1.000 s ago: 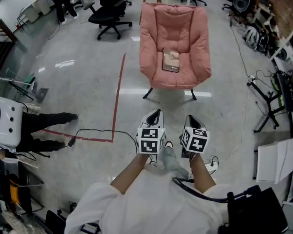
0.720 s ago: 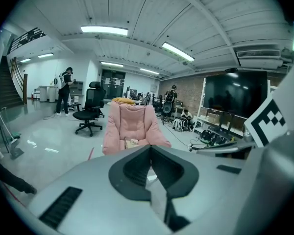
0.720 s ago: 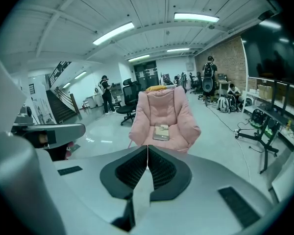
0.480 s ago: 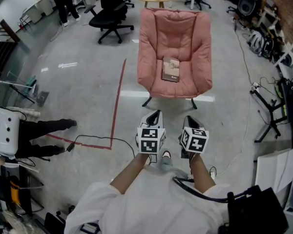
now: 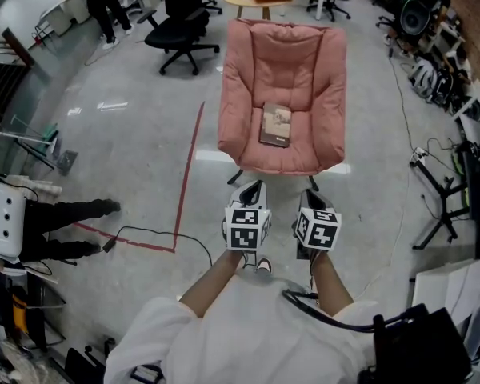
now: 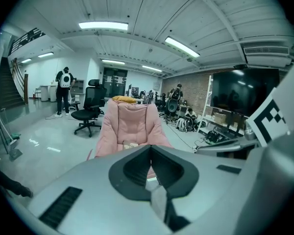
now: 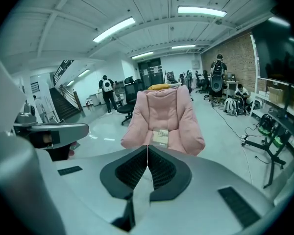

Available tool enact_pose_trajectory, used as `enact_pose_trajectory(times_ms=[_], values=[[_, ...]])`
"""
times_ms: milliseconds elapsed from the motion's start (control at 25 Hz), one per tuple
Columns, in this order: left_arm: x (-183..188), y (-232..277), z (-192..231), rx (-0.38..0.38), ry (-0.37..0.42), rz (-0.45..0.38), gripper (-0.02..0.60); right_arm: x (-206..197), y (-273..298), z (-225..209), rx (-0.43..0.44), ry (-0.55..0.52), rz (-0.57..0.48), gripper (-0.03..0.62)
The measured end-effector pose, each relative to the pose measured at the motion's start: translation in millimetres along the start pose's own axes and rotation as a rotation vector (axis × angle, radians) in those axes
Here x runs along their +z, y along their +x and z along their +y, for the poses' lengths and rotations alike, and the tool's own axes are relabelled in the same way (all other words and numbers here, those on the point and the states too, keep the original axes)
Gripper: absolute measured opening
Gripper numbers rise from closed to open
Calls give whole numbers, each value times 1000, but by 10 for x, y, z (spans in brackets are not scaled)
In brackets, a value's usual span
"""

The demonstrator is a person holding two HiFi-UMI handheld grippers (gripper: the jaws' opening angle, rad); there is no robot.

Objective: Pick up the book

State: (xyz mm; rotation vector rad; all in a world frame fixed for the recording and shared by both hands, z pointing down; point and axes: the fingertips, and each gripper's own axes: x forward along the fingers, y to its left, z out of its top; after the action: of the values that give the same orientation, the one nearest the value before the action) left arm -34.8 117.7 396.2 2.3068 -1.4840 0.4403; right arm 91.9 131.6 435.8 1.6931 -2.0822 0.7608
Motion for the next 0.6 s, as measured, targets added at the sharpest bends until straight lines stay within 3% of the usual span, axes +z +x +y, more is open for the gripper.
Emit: enact_pose_trajectory(times_ms=[600], values=[[108, 520, 210, 78, -16, 22, 8, 188, 477, -319, 21, 16, 24, 29]])
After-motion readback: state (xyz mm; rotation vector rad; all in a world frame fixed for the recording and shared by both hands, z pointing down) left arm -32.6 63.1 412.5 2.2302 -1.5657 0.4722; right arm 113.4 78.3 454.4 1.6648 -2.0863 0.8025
